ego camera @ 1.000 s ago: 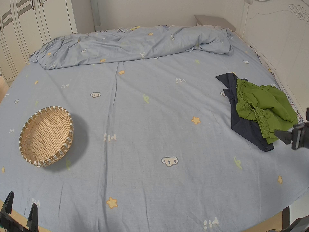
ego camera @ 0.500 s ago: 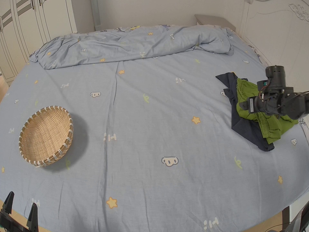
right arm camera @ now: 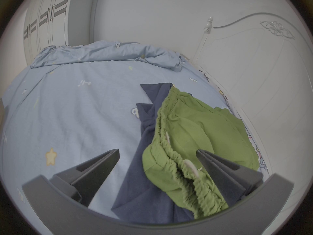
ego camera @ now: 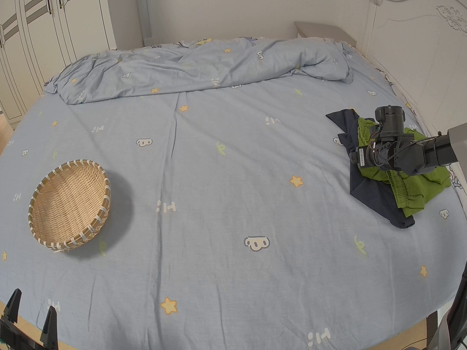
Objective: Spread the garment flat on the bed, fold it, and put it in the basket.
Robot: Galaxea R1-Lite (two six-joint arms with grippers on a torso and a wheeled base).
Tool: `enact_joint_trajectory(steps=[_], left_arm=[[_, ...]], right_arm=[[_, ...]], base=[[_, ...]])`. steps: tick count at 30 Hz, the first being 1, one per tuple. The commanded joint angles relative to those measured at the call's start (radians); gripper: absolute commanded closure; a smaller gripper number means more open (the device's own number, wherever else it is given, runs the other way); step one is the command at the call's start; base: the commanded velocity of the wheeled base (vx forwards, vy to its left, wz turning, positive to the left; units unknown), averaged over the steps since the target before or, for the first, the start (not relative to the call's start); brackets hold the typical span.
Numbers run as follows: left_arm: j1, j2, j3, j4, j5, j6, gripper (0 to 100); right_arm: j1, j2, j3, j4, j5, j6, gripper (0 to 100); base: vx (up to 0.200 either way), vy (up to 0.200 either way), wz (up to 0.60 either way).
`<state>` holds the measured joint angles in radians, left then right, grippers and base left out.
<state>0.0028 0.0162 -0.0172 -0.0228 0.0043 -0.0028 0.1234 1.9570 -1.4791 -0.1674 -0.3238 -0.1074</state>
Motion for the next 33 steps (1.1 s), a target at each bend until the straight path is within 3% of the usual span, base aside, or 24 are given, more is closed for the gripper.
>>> enact_joint_trajectory(steps=[1,4,5,22,26,27,28,29,30,31,32,33], left_arm=[[0.0,-0.016,0.017,0.0,0.0,0.0,0],[0.0,-0.016,0.017,0.0,0.0,0.0,0],[0.0,-0.016,0.017,0.0,0.0,0.0,0],[0.0,-0.016,0.017,0.0,0.0,0.0,0],[0.0,-0.016,0.017,0.0,0.0,0.0,0],[0.0,-0.016,0.017,0.0,-0.001,0.0,0],[0.0,-0.016,0.017,0.0,-0.001,0.0,0],[0.0,-0.016,0.017,0.0,0.0,0.0,0],[0.0,-0.016,0.017,0.0,0.0,0.0,0],[0.0,-0.016,0.017,0.0,0.0,0.0,0],[0.0,-0.016,0.017,0.0,0.0,0.0,0],[0.0,-0.016,0.017,0.0,0.0,0.0,0]], right_arm=[[-0.016,0.039,-0.021,-0.001,-0.003,0.002,0],[-0.019,0.046,-0.023,-0.023,-0.006,0.0,0],[-0.021,0.048,-0.02,-0.038,-0.006,0.0,100],[-0.01,0.054,-0.101,-0.043,-0.004,0.022,100],[-0.001,0.049,-0.23,0.055,-0.004,0.041,100],[0.032,0.005,-0.354,0.232,-0.004,0.092,100],[0.032,0.005,-0.354,0.232,-0.004,0.092,100],[0.071,-0.052,-0.418,0.375,-0.003,0.16,100],[0.076,-0.056,-0.421,0.384,-0.003,0.164,100],[0.13,-0.11,-0.434,0.51,-0.001,0.212,100],[0.134,-0.116,-0.434,0.519,-0.001,0.213,100],[0.193,-0.199,-0.411,0.626,0.011,0.242,100]], base=[[0.0,0.0,0.0],[0.0,0.0,0.0],[0.0,0.0,0.0],[0.0,0.0,0.0],[0.0,0.0,0.0],[0.0,0.0,0.0],[0.0,0.0,0.0],[0.0,0.0,0.0],[0.0,0.0,0.0],[0.0,0.0,0.0],[0.0,0.0,0.0],[0.0,0.0,0.0]])
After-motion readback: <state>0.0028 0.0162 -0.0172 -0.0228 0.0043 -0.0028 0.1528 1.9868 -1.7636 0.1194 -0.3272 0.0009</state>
